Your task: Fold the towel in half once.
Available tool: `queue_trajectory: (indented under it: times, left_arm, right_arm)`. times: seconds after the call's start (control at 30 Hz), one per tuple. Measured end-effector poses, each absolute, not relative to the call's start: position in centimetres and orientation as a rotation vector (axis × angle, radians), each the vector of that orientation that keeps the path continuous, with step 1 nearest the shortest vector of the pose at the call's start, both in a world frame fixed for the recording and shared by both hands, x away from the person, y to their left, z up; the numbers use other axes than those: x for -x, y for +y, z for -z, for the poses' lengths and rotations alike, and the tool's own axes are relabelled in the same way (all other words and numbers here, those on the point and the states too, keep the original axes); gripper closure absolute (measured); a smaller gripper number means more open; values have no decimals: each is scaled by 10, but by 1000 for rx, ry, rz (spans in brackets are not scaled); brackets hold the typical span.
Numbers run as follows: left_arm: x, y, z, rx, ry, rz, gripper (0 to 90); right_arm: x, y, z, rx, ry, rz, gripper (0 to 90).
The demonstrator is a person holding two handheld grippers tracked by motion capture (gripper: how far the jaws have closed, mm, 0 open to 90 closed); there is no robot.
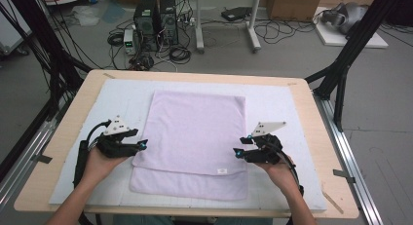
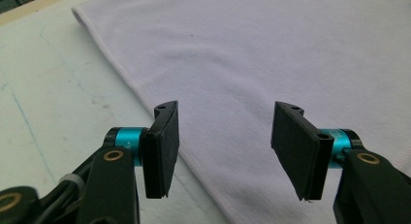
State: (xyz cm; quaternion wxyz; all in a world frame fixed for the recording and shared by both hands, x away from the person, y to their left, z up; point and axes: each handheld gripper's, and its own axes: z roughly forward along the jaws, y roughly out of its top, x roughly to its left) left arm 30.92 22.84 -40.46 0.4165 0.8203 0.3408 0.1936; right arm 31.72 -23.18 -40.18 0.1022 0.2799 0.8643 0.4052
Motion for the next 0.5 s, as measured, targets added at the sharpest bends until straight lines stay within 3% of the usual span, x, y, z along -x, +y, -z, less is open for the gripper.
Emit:
queue_trajectory:
  times: [0.33, 0.5]
  left_arm:
    - [-278, 225, 429, -2107, 775, -434, 602]
    - [-272, 226, 441, -2155, 778, -376, 612]
  right_arm:
    - [-289, -227, 426, -753, 2646, -1208, 565]
    - [-282, -224, 437, -744, 2689, -1180, 551]
